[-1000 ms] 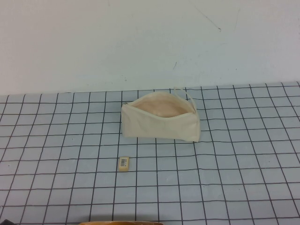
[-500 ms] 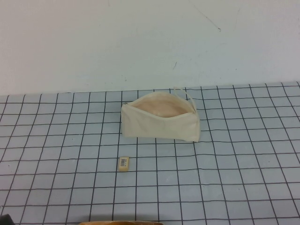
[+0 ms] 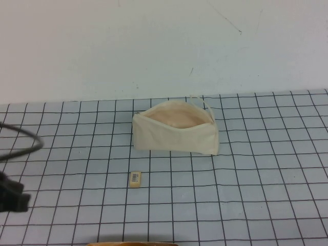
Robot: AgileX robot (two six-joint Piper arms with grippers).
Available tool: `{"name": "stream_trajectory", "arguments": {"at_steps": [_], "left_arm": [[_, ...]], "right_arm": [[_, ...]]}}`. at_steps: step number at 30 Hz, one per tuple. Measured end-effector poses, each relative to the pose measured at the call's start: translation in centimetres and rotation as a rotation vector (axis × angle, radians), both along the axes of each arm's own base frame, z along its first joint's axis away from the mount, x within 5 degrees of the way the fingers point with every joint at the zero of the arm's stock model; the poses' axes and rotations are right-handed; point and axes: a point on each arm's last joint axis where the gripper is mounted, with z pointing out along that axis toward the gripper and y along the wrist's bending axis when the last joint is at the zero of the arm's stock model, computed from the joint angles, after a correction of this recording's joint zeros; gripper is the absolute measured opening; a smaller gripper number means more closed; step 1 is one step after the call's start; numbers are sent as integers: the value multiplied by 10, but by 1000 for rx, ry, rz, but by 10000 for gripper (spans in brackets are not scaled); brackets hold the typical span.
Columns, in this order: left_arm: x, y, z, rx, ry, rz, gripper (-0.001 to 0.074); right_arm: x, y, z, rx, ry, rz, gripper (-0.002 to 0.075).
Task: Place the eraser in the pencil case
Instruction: Pick up the eraser from the table
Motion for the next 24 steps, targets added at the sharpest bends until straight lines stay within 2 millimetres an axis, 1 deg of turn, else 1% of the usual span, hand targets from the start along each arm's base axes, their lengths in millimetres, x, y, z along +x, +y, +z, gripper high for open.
{"name": "stream_trajectory", "arguments": {"at_steps": [2,5,8,13,16,19,21,22,24], "left_arm": [[15,-5,-4,11,44,-36,-1],[33,-22,-13,44,94,-114,-1],[46,-44,-24,91,126,-172,-1],[65,-90,-42,195,161,-231,-1],[83,-115,-50,249,167,-233,-1],[103,-136,-59,269,178,-227,6],[116,-146,-65,265,203,-214,36],[124,-151,-69,262,216,-202,69],[137,-159,-75,256,236,-175,174]], "right_arm": [[0,0,0,0,0,0,-1],[0,0,0,0,0,0,-1],[0,0,0,0,0,0,-1],[0,0,0,0,0,0,-1],[0,0,0,0,0,0,-1],[0,0,0,0,0,0,-1],[0,0,0,0,0,0,-1],[0,0,0,0,0,0,-1],[0,0,0,0,0,0,-1]]}}
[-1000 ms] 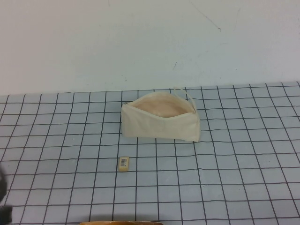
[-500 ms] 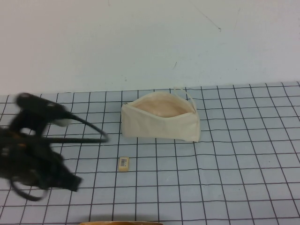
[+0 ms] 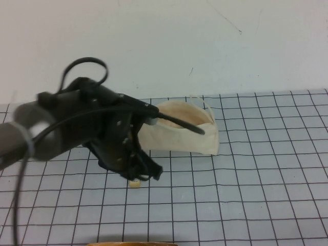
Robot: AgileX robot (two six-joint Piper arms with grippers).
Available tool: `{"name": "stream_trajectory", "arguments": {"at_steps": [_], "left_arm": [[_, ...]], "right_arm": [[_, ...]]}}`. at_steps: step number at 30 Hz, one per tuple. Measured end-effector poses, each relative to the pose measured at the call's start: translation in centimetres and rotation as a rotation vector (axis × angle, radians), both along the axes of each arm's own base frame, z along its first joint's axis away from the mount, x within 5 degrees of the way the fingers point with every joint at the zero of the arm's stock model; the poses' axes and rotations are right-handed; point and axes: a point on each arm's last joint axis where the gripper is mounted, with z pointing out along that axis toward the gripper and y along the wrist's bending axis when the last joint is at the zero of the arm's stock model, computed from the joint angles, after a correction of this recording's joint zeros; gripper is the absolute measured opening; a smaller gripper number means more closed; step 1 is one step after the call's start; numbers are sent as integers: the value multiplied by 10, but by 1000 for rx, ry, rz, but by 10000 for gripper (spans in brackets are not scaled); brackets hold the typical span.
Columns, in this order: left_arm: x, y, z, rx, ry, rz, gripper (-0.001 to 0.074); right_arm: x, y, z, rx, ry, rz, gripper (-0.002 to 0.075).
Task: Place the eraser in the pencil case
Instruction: Pick up the eraser from the table
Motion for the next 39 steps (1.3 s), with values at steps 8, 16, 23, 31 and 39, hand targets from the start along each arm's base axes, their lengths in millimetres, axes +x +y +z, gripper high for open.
{"name": "stream_trajectory", "arguments": {"at_steps": [8,16,23,31,39], "left_arm": [[42,-11,-37,-74,107,159,501],[67,8,-72,-133,152,275,379],[71,5,-86,-141,157,272,365],[71,4,-89,-143,170,239,333],[67,7,-85,-102,192,217,186]], "right_arm": [[0,0,0,0,0,0,-1],[0,0,0,0,0,0,-1],[0,0,0,0,0,0,-1],[0,0,0,0,0,0,-1],[0,0,0,0,0,0,-1]]}}
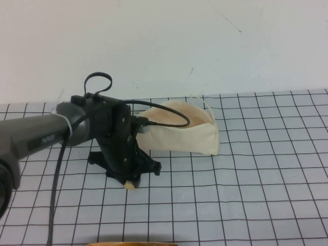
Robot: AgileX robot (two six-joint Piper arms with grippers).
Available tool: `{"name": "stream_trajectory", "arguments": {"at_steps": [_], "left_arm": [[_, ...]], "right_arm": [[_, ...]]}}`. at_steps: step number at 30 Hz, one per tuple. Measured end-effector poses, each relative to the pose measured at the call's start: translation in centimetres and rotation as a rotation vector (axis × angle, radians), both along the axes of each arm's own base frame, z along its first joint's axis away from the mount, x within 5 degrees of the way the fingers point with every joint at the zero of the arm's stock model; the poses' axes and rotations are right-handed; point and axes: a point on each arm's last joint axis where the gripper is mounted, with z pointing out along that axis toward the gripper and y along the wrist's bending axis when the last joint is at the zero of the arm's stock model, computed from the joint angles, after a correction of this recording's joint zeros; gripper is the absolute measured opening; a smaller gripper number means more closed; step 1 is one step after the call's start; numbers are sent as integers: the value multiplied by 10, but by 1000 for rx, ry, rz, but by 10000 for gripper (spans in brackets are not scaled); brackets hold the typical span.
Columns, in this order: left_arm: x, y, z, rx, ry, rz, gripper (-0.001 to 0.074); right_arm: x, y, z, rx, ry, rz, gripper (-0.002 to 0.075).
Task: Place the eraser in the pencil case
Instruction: Pick up the eraser from the table, then place the eraser on the pencil case
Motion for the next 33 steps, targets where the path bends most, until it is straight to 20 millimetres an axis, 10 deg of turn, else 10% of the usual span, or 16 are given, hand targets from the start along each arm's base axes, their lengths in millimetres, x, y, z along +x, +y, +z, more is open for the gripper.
{"name": "stream_trajectory", "arguments": {"at_steps": [13,28,33], "left_arm": [[-9,-2,124,-256,-459,-37,186],[21,-41,77,-341,-626,-126,196],[24,-41,78,-342,-663,-118,393]], "right_arm": [[0,0,0,0,0,0,-1],[0,0,0,0,0,0,-1],[0,0,0,0,0,0,-1]]}}
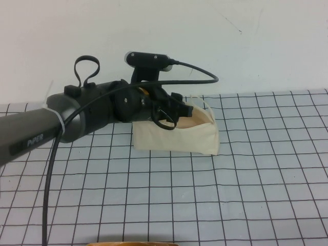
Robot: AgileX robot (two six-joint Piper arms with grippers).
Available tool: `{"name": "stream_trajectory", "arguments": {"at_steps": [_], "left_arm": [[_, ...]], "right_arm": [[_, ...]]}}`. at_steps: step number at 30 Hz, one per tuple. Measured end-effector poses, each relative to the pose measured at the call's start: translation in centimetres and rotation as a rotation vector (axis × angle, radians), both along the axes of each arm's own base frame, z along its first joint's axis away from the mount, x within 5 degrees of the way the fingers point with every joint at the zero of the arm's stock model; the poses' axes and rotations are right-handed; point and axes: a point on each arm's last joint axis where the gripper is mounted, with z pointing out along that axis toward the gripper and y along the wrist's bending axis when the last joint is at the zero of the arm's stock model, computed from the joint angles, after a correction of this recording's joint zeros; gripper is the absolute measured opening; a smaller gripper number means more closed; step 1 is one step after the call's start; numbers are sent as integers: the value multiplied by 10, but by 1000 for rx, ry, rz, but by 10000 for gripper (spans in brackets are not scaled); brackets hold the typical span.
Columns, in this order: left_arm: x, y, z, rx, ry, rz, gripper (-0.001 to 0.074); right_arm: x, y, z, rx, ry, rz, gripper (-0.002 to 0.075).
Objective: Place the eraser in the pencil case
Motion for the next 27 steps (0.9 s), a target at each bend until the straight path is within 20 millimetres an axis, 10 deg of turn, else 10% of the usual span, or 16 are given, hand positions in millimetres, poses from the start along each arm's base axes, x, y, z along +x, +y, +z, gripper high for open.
{"name": "stream_trajectory", "arguments": {"at_steps": [6,12,20,27], "left_arm": [[-4,1,6,21,-2,-29,484],[-35,12,57,93,-9,-131,132],[-121,56,126,81,-152,-152,6],[-198,94,127,70,-153,-162,-1]], "right_arm": [[0,0,0,0,0,0,-1],[0,0,0,0,0,0,-1],[0,0,0,0,0,0,-1],[0,0,0,0,0,0,-1]]}}
